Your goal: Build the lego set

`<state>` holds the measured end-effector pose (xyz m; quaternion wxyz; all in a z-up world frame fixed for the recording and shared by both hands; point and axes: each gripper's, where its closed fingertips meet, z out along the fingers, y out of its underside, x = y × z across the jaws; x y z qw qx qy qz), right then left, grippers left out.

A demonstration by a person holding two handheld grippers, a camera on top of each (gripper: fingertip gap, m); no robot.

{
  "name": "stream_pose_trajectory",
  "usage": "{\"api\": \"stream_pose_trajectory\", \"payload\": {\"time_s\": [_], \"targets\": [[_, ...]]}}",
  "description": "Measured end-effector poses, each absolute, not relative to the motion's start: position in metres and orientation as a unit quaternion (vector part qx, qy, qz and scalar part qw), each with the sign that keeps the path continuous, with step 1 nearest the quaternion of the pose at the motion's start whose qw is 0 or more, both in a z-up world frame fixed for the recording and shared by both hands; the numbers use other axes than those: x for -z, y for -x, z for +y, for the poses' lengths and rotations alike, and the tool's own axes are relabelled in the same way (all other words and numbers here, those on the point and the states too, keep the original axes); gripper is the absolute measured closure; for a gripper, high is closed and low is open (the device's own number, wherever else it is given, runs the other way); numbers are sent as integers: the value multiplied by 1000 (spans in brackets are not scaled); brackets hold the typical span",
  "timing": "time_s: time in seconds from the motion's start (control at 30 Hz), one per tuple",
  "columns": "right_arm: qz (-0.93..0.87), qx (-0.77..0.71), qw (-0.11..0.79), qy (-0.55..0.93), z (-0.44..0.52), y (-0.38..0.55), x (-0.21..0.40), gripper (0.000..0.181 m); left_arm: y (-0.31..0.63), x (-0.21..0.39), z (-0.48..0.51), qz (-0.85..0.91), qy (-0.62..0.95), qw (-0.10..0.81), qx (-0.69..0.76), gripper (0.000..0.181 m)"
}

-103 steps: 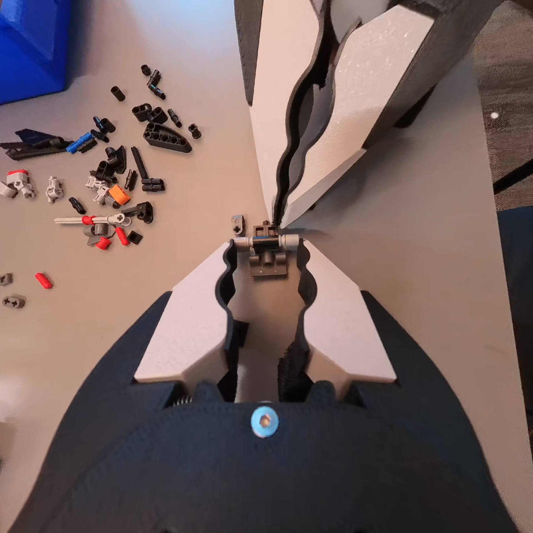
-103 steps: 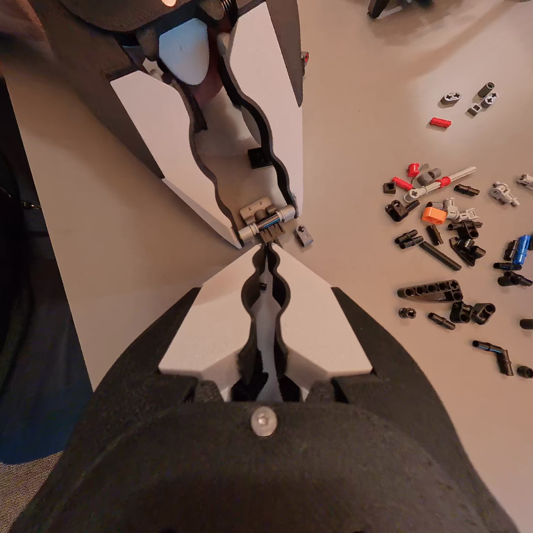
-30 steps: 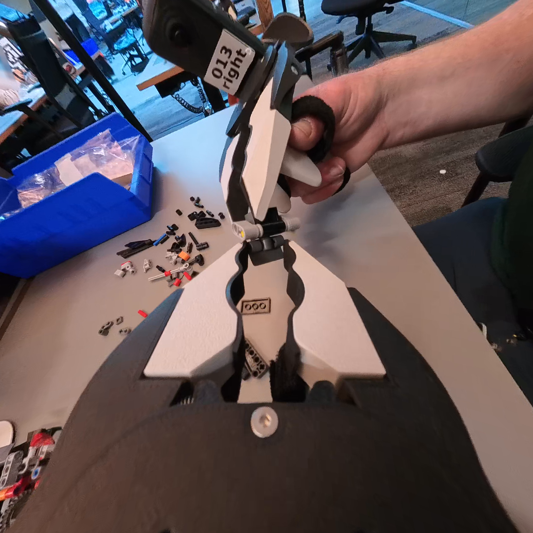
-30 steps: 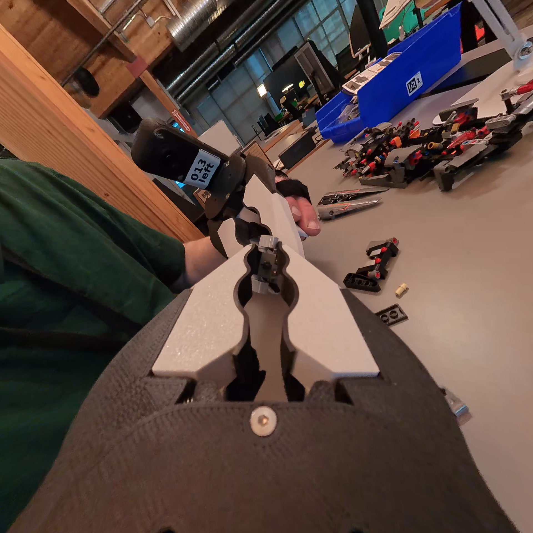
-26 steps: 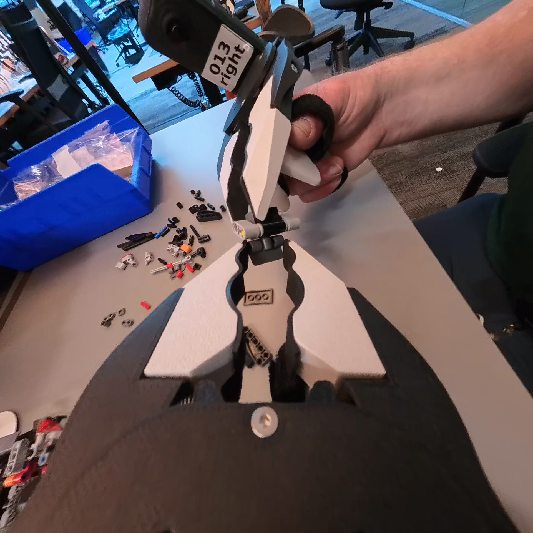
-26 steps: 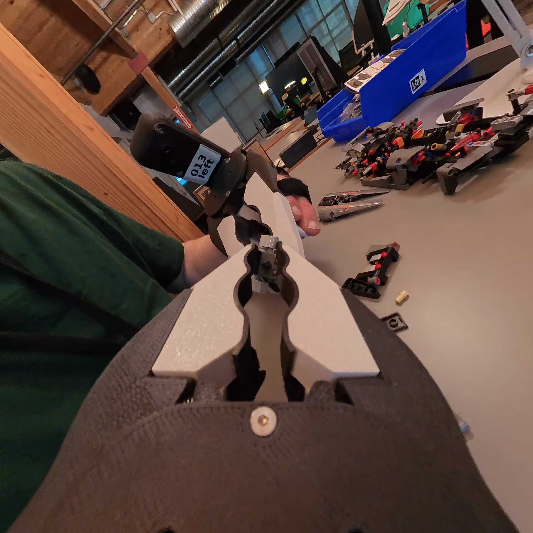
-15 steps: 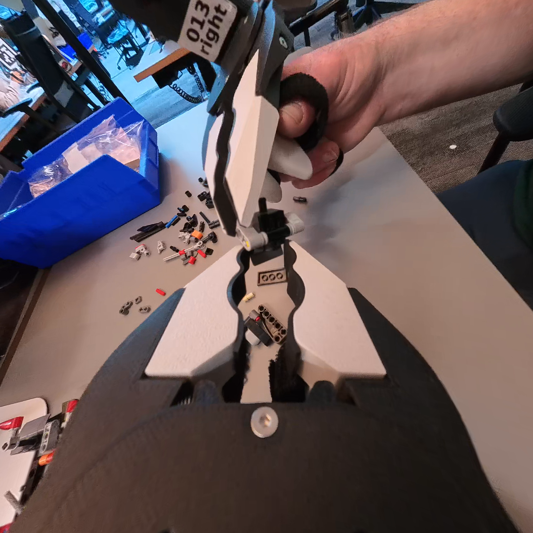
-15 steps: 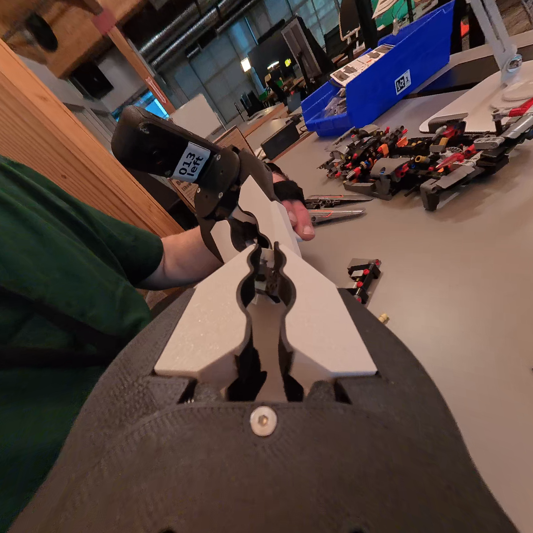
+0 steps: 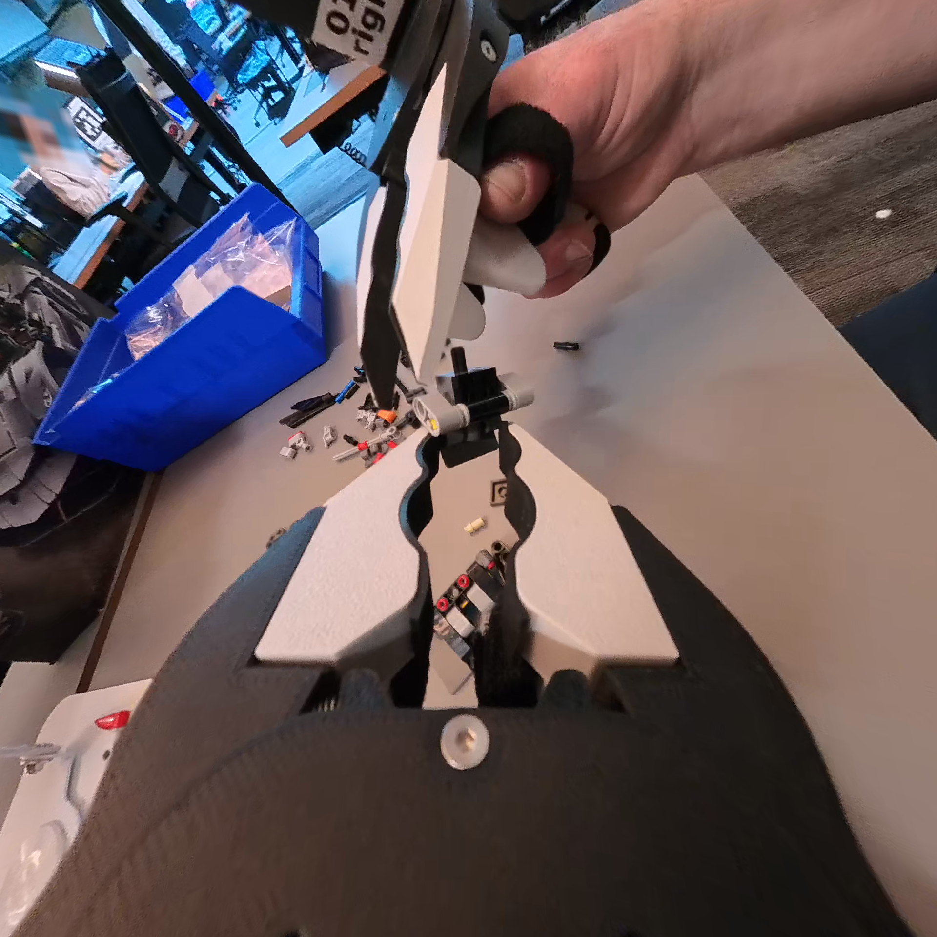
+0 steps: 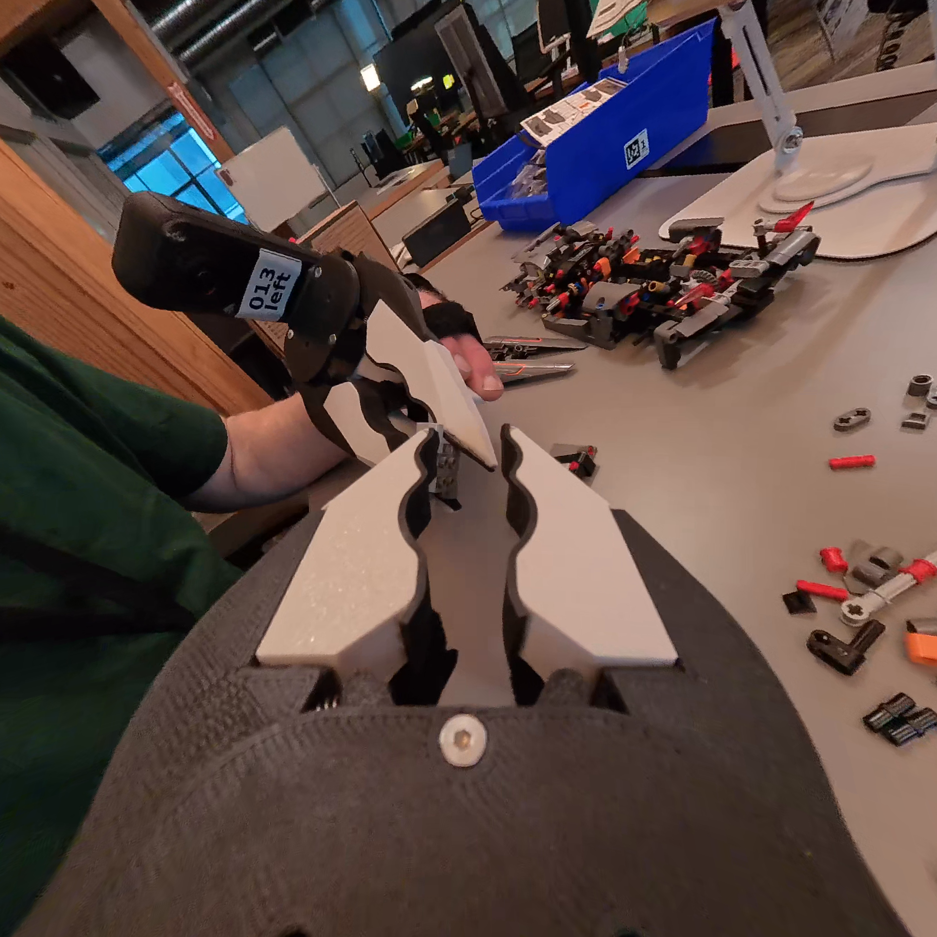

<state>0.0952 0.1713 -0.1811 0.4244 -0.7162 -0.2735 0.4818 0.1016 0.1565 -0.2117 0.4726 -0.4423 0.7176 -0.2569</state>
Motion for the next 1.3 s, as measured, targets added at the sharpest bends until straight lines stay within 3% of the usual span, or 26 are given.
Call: {"api": "stream_pose_trajectory", "payload": {"time_s": [0.37, 0.5, 0.77, 1.13, 1.3], "targets": [[-351, -436, 392, 730, 162, -77, 184, 157, -101, 215, 160, 725, 452, 468, 228, 160], [-367, -388, 394, 748, 166, -78, 187, 172, -100, 219, 165, 718, 474, 454, 233, 160], [-380, -331, 416, 757, 170, -75, 192, 176, -96, 224, 173, 703, 513, 427, 246, 168], [-272, -504, 425, 701, 169, -83, 171, 177, -99, 205, 160, 636, 529, 389, 405, 170], [-274, -483, 440, 705, 170, -85, 169, 177, -101, 205, 159, 610, 546, 356, 451, 173]]}}
